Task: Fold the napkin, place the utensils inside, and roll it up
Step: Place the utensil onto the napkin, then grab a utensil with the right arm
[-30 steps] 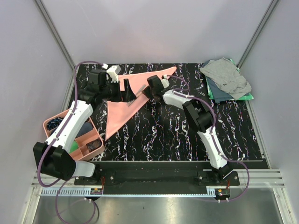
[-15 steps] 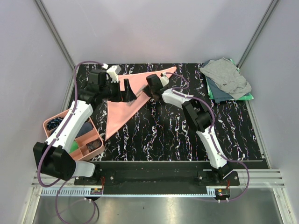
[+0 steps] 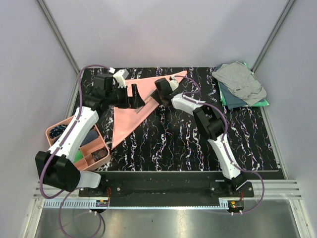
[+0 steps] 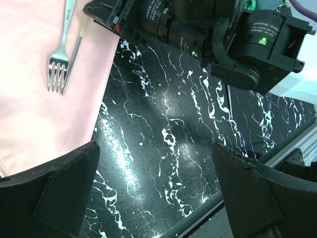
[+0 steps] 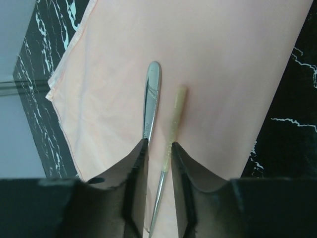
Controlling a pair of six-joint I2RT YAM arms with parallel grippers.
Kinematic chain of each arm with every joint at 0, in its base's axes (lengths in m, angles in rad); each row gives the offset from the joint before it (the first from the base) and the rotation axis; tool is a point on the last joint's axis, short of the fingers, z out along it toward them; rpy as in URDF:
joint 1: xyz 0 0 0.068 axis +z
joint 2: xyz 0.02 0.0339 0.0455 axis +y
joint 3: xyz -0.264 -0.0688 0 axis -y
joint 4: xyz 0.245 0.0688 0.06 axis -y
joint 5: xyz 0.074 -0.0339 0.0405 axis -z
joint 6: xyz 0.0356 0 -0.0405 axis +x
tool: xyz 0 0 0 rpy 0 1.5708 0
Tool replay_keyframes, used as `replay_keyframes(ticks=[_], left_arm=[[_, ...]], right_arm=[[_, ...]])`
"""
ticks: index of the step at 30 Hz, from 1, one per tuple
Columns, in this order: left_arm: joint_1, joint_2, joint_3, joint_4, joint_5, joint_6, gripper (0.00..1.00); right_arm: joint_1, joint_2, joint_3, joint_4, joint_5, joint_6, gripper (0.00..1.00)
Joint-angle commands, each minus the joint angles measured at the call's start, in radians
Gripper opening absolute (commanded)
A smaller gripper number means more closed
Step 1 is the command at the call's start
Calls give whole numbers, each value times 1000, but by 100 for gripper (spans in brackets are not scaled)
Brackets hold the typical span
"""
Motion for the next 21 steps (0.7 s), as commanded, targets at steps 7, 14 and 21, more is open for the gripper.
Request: replay_keyframes(ticks=[7, 14, 21], left_arm=[[-5, -33, 8, 42, 15, 1, 99], [-5, -28, 9, 41, 15, 2, 99], [-5, -10, 13, 41, 46, -12, 99]], right_arm=[[8, -177, -33, 10, -25, -208, 43], [-62, -633, -524, -59, 67, -420, 54], [-326, -903, -742, -399, -9, -526, 54]])
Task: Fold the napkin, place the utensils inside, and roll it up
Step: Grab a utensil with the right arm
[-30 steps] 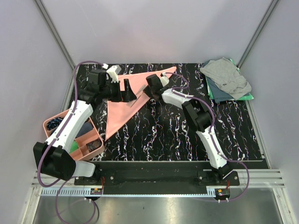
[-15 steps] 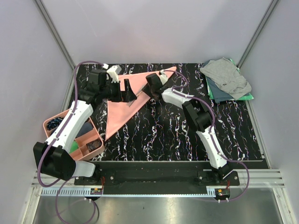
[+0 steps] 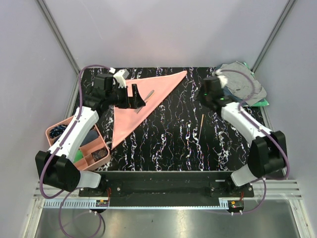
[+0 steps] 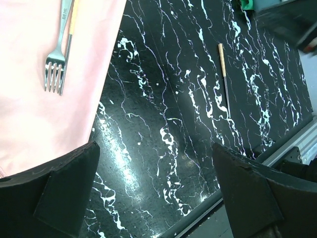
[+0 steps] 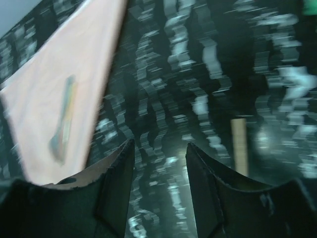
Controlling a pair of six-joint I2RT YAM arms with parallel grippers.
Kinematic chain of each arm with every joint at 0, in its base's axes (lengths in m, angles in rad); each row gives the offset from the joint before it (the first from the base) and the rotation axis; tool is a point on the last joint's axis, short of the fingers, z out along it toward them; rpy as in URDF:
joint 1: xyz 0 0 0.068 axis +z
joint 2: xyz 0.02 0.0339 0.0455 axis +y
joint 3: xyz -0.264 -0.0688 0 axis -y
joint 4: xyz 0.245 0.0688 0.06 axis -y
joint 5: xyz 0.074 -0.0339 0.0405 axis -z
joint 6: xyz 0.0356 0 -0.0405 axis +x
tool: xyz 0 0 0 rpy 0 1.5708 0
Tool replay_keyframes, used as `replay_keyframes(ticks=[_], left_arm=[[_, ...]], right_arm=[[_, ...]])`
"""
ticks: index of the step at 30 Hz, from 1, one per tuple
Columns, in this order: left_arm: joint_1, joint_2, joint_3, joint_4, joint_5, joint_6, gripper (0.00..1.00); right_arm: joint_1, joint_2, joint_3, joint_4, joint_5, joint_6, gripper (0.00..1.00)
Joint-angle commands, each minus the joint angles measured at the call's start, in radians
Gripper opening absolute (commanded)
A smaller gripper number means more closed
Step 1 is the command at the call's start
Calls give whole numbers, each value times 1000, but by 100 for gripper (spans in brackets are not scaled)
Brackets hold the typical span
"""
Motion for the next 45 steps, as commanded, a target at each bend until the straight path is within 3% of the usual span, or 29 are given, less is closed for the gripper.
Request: replay_keyframes(ticks=[1, 8, 23, 33, 45], left_arm=[[-4, -7, 11, 42, 35, -11, 99], [-4, -2, 9, 41, 18, -6, 99], [-4, -1, 8, 41, 13, -4, 99], [-4, -8, 8, 41, 9, -1, 99], [-4, -7, 8, 39, 10, -1, 99]], right_arm=[[-136, -33, -53, -251, -7, -121, 54], [-179, 129, 46, -408, -4, -167, 52], [-177, 304, 108, -319, -76, -178, 48], [-179, 410, 212, -321, 18, -242, 43], [-188, 487, 253, -350, 19, -244, 38]])
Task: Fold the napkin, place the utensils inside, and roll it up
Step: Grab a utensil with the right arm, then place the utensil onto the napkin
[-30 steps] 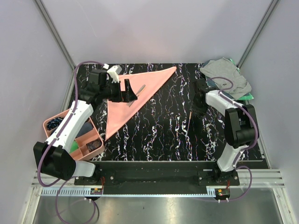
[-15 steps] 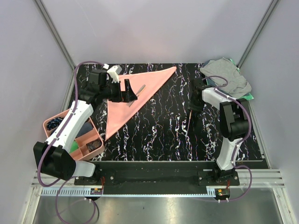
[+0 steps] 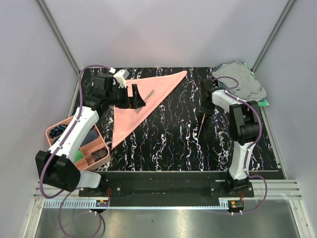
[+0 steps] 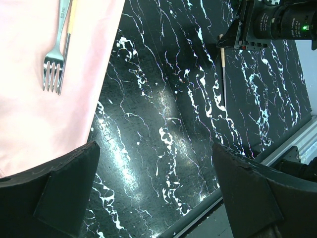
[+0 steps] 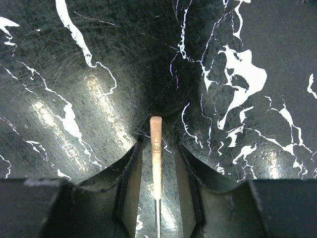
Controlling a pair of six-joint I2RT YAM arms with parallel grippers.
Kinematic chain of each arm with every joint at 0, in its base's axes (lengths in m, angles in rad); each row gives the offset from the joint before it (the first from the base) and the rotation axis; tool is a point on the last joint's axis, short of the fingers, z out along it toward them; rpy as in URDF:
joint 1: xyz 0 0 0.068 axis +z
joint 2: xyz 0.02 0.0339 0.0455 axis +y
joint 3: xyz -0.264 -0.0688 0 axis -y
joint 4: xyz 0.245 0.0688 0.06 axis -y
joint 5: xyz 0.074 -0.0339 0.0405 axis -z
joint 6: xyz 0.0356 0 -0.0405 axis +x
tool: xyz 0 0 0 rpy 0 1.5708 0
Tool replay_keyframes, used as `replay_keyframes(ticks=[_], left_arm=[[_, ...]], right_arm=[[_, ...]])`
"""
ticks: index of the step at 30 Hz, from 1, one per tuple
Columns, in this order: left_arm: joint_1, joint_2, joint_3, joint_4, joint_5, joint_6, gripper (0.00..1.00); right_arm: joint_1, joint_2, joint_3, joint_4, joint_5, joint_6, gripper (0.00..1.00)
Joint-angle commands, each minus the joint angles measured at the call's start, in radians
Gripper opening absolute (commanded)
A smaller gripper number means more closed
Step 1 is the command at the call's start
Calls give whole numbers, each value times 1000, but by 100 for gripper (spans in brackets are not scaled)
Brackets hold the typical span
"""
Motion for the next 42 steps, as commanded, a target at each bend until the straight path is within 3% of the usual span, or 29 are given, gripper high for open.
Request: replay_keyframes(ticks=[1, 6, 10, 11, 17, 24, 27, 36, 42], left_arm=[[-3, -9, 8, 39, 4, 2, 99], [-3, -12, 8, 39, -1, 3, 99], [-3, -15, 6, 41, 1, 3, 99], [-3, -15, 8, 39, 2, 3, 99], [-3, -20, 8, 41, 8, -1, 99], [-5, -28, 5, 50, 16, -7, 99], [-6, -32, 0, 53, 14, -7, 99], [-6, -38, 2, 54, 10, -3, 99], [-8, -34, 3, 50, 16, -1, 99]], right_arm=[[-7, 32, 40, -13, 18, -7, 37], [-15, 68, 57, -13, 9, -9, 25], [-20, 83, 48, -11, -10, -16, 9], [-18, 81, 45, -11, -20, -21, 0], [-1, -6, -1, -5, -152, 25, 0], [175, 3, 70, 73, -168, 218, 0], [242, 69, 155, 157, -194, 301, 0], [336, 394, 662, 244, -215, 486, 0], [342, 470, 723, 257, -136, 562, 0]])
